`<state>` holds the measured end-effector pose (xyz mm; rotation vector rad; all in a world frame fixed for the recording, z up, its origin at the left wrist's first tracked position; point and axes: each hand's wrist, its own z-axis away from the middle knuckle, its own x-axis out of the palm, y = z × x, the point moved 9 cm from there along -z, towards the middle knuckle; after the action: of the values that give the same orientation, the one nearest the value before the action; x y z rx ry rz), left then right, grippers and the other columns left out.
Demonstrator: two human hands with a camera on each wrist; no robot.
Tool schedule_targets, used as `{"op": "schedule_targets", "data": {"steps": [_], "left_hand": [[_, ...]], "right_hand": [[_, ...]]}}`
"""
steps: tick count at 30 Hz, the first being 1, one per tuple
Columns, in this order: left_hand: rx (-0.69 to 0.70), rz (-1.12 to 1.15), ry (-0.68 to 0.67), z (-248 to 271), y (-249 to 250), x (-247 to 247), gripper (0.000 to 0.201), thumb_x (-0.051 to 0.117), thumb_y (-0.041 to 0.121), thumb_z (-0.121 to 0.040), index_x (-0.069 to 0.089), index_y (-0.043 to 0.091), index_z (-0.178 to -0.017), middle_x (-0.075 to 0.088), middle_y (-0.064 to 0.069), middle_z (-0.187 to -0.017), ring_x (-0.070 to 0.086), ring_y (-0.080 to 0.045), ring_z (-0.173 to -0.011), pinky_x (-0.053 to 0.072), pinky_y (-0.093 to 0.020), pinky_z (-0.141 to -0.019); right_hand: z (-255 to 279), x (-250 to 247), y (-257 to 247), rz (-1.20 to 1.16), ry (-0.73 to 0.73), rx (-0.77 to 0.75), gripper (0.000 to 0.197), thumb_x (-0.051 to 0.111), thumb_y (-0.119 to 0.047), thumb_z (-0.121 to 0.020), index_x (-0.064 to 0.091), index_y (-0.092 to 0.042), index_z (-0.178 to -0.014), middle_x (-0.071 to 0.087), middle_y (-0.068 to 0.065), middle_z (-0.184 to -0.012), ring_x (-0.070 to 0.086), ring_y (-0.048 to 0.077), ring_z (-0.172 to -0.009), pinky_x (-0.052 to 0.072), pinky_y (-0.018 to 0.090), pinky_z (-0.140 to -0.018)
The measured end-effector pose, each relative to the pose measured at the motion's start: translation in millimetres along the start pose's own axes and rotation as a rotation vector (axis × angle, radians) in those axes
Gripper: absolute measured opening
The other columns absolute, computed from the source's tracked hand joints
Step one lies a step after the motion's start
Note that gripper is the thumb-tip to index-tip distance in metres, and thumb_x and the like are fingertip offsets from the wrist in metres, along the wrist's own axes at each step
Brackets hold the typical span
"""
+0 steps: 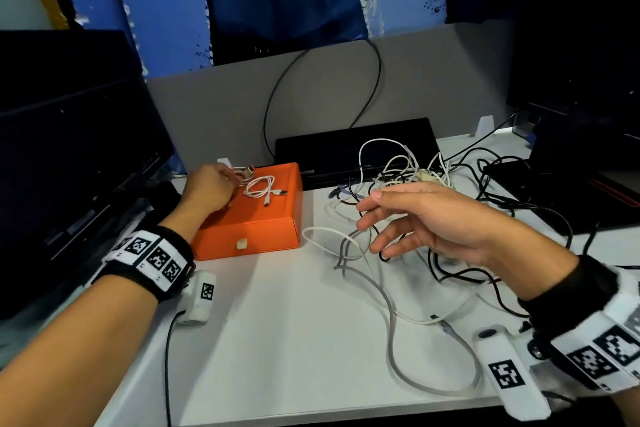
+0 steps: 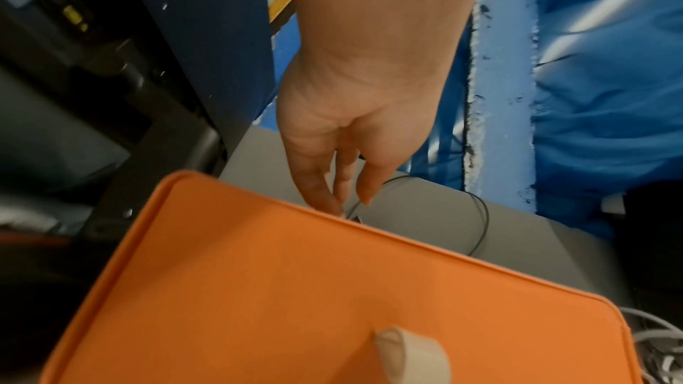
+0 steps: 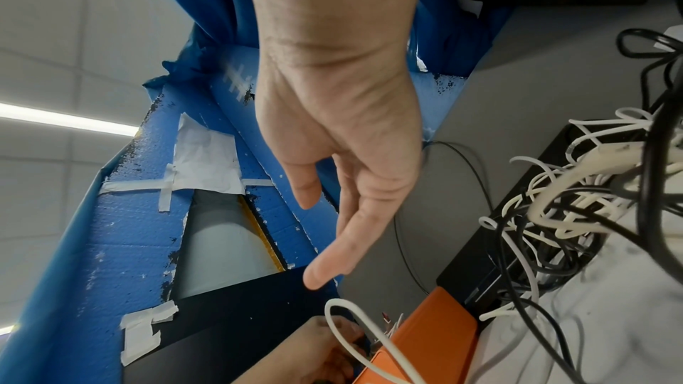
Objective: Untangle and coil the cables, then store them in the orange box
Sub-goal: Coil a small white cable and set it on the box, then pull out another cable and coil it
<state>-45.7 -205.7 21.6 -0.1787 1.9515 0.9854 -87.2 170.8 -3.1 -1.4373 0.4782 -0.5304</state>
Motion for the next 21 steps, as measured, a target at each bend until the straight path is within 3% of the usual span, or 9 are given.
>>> {"op": "schedule_targets", "data": {"steps": [3, 6, 9, 10, 12, 14, 16, 18, 21], "left_hand": [[0.171, -0.159, 0.023, 5, 16, -5, 0.014, 0.065, 0.013, -0.096, 0.078, 0.019, -0.096, 0.076, -0.008, -0.106, 0.07, -0.028, -0.097, 0.056, -0.036, -0.087], [0.332, -0.142, -0.147, 19, 35, 18, 0.011, 0.068, 0.02, -0.097, 0.079, 0.023, -0.096, 0.073, 0.004, -0.11, 0.065, -0.018, -0.1, 0.048, -0.03, -0.086], [0.459, -0.246, -0.234, 31, 51, 35, 0.019, 0.061, 0.031, -0.102, 0.078, 0.024, -0.103, 0.07, 0.003, -0.105, 0.062, -0.019, -0.096, 0.044, -0.03, -0.079], [0.454, -0.261, -0.251, 31, 52, 37, 0.022, 0.057, 0.036, -0.103, 0.077, 0.026, -0.106, 0.071, 0.001, -0.106, 0.063, -0.02, -0.097, 0.045, -0.03, -0.08], [0.407, -0.282, -0.324, 31, 50, 44, 0.033, 0.05, 0.046, -0.105, 0.072, 0.029, -0.123, 0.069, -0.002, -0.123, 0.063, -0.021, -0.108, 0.048, -0.032, -0.091], [0.347, -0.325, -0.408, 33, 46, 53, 0.046, 0.044, 0.053, -0.105, 0.058, 0.031, -0.142, 0.056, -0.001, -0.147, 0.054, -0.024, -0.13, 0.041, -0.035, -0.105], [0.3, -0.356, -0.458, 35, 44, 59, 0.054, 0.04, 0.056, -0.105, 0.046, 0.031, -0.152, 0.042, -0.002, -0.159, 0.043, -0.027, -0.142, 0.033, -0.039, -0.114], [0.32, -0.367, -0.448, 37, 47, 59, 0.055, 0.04, 0.055, -0.105, 0.045, 0.028, -0.153, 0.044, -0.004, -0.158, 0.045, -0.028, -0.14, 0.035, -0.039, -0.113], [0.475, -0.282, -0.278, 54, 77, 41, 0.046, 0.049, 0.046, -0.104, 0.056, 0.023, -0.144, 0.059, -0.005, -0.142, 0.057, -0.022, -0.123, 0.044, -0.03, -0.098]], "right_hand": [[1, 0, -3, 0.008, 0.002, -0.01, 0.031, 0.059, -0.03, -0.102, 0.072, -0.006, -0.116, 0.075, 0.018, -0.113, 0.073, 0.03, -0.083, 0.061, 0.039, -0.074], [1, 4, -5, 0.011, -0.01, -0.019, 0.032, 0.058, -0.031, -0.103, 0.071, -0.005, -0.117, 0.074, 0.019, -0.114, 0.073, 0.03, -0.083, 0.062, 0.037, -0.072], [1, 7, -6, 0.011, -0.025, -0.023, 0.032, 0.058, -0.031, -0.103, 0.07, -0.004, -0.118, 0.074, 0.019, -0.114, 0.073, 0.03, -0.083, 0.062, 0.035, -0.068], [1, 8, -6, 0.012, -0.028, -0.023, 0.033, 0.058, -0.03, -0.103, 0.07, -0.004, -0.118, 0.074, 0.019, -0.115, 0.073, 0.03, -0.082, 0.061, 0.034, -0.068], [0, 8, -4, 0.024, -0.033, -0.018, 0.033, 0.058, -0.03, -0.103, 0.069, -0.004, -0.119, 0.074, 0.019, -0.115, 0.073, 0.03, -0.082, 0.061, 0.034, -0.068], [-1, 7, -3, 0.043, -0.032, -0.016, 0.033, 0.058, -0.031, -0.104, 0.07, -0.004, -0.119, 0.074, 0.019, -0.115, 0.072, 0.029, -0.082, 0.062, 0.035, -0.07], [-1, 4, -4, 0.076, -0.018, -0.026, 0.031, 0.058, -0.031, -0.104, 0.071, -0.006, -0.117, 0.074, 0.018, -0.112, 0.072, 0.029, -0.081, 0.061, 0.038, -0.072], [0, -2, -6, 0.144, 0.016, -0.046, 0.028, 0.058, -0.03, -0.104, 0.072, -0.007, -0.113, 0.076, 0.015, -0.107, 0.071, 0.027, -0.078, 0.06, 0.04, -0.073], [-2, -12, -12, 0.425, 0.086, -0.098, 0.019, 0.063, -0.032, -0.102, 0.075, -0.018, -0.105, 0.077, 0.002, -0.102, 0.073, 0.018, -0.082, 0.06, 0.041, -0.084]]}}
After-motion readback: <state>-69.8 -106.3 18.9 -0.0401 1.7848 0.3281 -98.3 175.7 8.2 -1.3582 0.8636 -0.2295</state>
